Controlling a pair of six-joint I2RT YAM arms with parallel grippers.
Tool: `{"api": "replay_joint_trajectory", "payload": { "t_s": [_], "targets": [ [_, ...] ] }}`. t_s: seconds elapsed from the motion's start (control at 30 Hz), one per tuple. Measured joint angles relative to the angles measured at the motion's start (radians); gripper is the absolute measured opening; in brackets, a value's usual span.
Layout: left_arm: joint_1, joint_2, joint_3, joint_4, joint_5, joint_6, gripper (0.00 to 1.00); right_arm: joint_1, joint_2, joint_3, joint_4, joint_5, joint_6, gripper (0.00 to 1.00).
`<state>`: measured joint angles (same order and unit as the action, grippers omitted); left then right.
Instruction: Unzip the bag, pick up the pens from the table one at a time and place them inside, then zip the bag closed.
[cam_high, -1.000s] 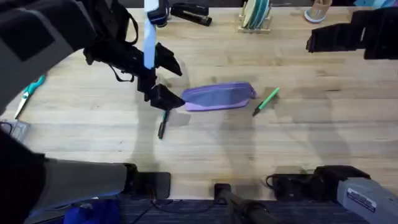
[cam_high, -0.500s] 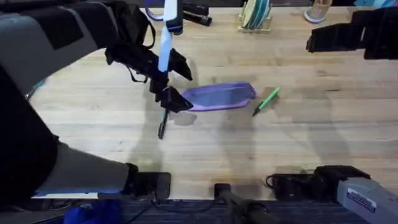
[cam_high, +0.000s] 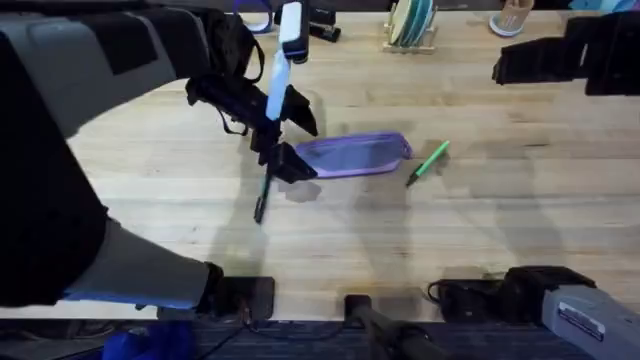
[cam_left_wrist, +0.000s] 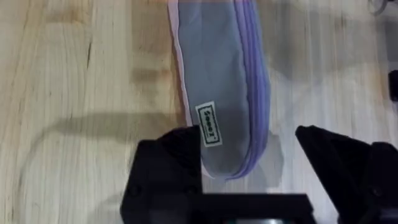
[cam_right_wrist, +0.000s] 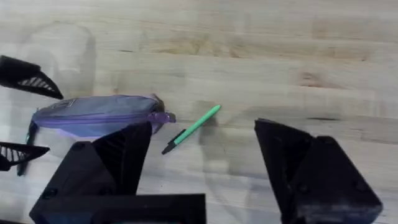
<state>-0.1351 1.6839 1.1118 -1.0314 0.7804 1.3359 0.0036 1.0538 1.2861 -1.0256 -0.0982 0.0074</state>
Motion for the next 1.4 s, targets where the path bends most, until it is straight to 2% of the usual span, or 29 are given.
{"api": "replay_joint_trajectory", "payload": {
  "t_s": [0.07,0.1,0.2,0.27,0.5,1.1,1.23,1.4],
  "targets": [
    [0.0,0.0,0.0,0.001,-0.003,0.0,0.88,0.0,0.0,0.0,0.0,0.0,0.0,0.996],
    [0.0,0.0,0.0,0.001,-0.003,-0.001,0.813,0.0,0.0,0.0,0.0,0.0,0.0,0.996],
    [0.0,0.0,0.0,0.004,-0.01,-0.002,0.53,0.0,0.0,0.0,0.0,0.0,0.0,0.995],
    [0.0,0.0,0.0,0.008,-0.016,-0.001,0.381,0.0,0.0,0.0,0.0,0.0,0.0,0.996],
    [0.0,0.0,0.003,0.016,-0.02,0.0,0.059,0.0,0.0,0.0,0.0,0.0,0.0,0.996],
    [-0.001,0.0,0.003,0.015,-0.022,0.0,0.041,0.0,0.0,0.0,-0.015,-0.001,-0.007,0.995],
    [-0.001,0.0,0.003,0.017,-0.022,0.0,0.041,-0.009,0.0,0.0,-0.011,-0.041,-0.097,0.995],
    [-0.001,0.0,0.003,0.018,-0.022,0.0,0.041,-0.071,0.021,0.002,-0.035,-0.156,-0.268,0.995]
  ]
}}
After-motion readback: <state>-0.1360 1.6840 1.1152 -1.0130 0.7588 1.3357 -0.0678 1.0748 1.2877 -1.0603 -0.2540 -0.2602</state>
